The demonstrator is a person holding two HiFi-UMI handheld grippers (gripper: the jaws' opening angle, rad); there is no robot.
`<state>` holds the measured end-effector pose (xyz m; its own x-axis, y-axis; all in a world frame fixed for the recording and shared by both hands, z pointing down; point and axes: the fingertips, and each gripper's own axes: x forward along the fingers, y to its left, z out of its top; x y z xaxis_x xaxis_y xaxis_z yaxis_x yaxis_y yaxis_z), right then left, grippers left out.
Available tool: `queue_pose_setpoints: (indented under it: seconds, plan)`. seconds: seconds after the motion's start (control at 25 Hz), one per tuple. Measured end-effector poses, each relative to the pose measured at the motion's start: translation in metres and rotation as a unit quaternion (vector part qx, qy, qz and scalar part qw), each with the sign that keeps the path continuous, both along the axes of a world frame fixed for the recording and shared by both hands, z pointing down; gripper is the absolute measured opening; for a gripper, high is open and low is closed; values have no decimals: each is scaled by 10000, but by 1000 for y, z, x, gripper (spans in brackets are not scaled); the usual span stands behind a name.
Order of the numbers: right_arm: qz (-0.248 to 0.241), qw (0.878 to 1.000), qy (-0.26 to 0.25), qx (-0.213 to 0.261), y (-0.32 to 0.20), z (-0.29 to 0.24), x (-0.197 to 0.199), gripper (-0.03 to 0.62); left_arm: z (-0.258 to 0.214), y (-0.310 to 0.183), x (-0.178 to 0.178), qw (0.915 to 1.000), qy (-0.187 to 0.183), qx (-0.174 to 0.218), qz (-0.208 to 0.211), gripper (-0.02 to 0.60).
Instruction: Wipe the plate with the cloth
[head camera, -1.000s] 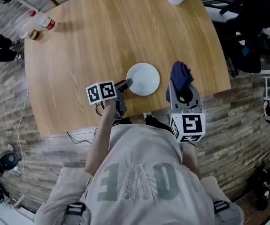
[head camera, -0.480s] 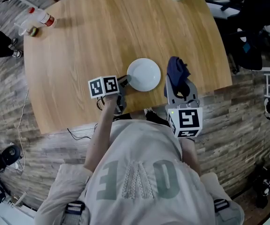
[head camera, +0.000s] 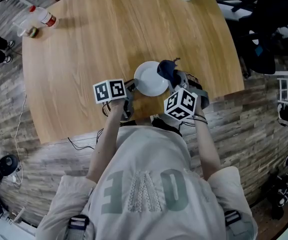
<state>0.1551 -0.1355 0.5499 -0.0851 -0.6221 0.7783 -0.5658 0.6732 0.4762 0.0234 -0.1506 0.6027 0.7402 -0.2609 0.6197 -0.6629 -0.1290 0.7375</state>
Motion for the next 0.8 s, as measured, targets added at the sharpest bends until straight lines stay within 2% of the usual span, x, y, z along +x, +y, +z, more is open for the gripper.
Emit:
queue_pose_setpoints:
  seconds: [0.12,0.24,0.56,0.8]
  plan:
    - [-655,9950,717,-239,-11,21,-4,57,0,0,0,10000,34,-25,4,41]
    - [-874,9901,1050,-307,-22,30,-4,57,0,1,1,10000,60,-57,8,40]
    - [-984,9849,1370,-386,-27,43,-5,55,-2,0,2,10000,37,-32,-17,38]
    - [-1202,9803,1488,-485,-1,40,-13,57,-2,-1,-2,9998,3,13,-198,35]
